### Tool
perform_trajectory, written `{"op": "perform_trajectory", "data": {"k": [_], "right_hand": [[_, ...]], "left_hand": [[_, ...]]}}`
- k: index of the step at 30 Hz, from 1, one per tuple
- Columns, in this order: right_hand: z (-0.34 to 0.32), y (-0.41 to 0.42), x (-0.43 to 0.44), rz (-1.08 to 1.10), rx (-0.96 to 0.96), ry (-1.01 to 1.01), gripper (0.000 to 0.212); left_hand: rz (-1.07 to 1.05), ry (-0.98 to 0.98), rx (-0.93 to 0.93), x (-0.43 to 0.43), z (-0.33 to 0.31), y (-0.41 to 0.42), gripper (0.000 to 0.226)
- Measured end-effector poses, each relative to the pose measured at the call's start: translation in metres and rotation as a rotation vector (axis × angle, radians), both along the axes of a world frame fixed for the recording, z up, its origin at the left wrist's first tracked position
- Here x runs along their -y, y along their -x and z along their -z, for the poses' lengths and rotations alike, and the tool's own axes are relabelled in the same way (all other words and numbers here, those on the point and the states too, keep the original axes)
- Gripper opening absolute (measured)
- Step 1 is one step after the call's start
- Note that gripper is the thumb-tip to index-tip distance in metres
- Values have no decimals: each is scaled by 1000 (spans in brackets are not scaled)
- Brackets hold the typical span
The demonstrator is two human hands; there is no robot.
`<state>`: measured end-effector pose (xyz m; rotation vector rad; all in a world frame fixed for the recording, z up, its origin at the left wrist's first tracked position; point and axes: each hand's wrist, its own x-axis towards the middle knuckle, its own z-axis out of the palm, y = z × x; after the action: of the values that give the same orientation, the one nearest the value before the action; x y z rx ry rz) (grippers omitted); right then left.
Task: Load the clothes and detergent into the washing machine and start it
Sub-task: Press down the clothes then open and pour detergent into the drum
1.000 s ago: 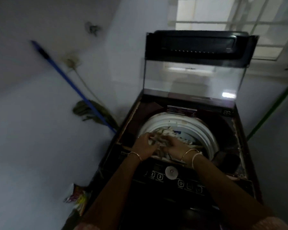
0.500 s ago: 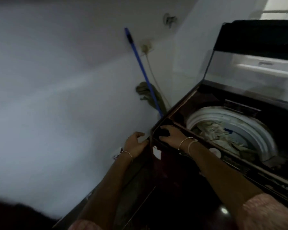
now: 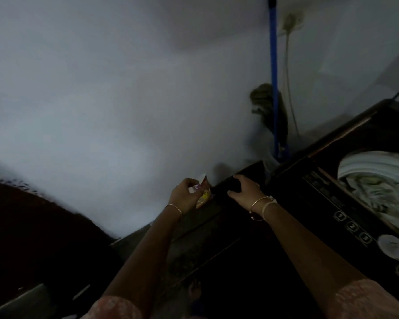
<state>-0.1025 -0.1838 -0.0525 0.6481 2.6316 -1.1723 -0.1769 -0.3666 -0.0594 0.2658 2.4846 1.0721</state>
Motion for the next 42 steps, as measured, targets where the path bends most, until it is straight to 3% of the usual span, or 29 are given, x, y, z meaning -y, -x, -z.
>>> {"op": "perform_trajectory", "data": {"k": [14, 21, 25, 36, 42], "right_hand": [[120, 96, 26, 53, 187, 105, 63], [182, 164, 20, -54, 225, 114, 46], [236, 211, 8, -116, 215, 105, 48], [415, 288, -26, -136, 320, 88, 63], [484, 297, -31, -104, 388, 71, 68]], "left_hand": [[89, 178, 132, 10, 108, 114, 42], [85, 242, 211, -8, 170, 161, 49], [121, 275, 232, -34, 212, 200, 42], [147, 313, 263, -82, 386, 288, 46], [257, 493, 154, -89, 462, 309, 60]]}}
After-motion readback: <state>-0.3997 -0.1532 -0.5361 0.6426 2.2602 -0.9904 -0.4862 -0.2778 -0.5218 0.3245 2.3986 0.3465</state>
